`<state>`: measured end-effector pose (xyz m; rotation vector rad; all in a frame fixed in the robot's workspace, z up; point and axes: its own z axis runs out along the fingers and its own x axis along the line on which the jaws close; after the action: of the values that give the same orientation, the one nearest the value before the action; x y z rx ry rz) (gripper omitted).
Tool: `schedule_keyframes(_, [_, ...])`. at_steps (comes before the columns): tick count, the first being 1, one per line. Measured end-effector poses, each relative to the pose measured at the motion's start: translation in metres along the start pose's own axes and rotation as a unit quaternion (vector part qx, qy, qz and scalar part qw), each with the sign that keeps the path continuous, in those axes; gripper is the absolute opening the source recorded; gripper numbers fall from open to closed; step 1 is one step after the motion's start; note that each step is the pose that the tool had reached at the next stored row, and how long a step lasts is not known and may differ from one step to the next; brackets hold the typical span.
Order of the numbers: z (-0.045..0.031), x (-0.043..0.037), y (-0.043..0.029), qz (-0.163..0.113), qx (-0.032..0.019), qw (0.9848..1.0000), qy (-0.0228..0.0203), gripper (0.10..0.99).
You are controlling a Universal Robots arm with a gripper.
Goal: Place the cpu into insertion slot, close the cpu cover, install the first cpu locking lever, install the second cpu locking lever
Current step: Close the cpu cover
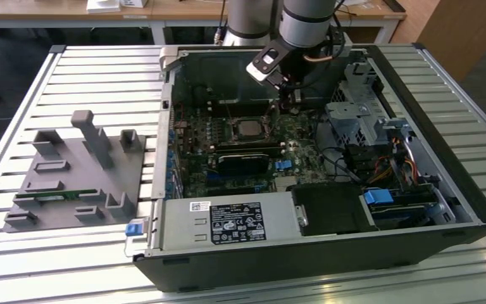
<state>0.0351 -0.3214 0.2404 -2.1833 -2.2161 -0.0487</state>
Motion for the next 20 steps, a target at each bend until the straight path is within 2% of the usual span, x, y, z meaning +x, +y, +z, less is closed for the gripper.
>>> schedule_keyframes(10, [0.0000, 0.0001, -0.0036, 0.000, 0.0000, 1.0000, 0.0000, 0.106])
schedule_keyframes(15, [0.0000, 0.0001, -0.0085, 0.000, 0.0000, 1.0000, 0.0000, 0.106])
schedule_keyframes(16, [0.0000, 0.0002, -0.0140, 0.000, 0.0000, 1.0000, 0.0000, 0.106])
schedule_keyframes(20, [0.0000, 0.0002, -0.0157, 0.000, 0.0000, 1.0000, 0.0000, 0.106])
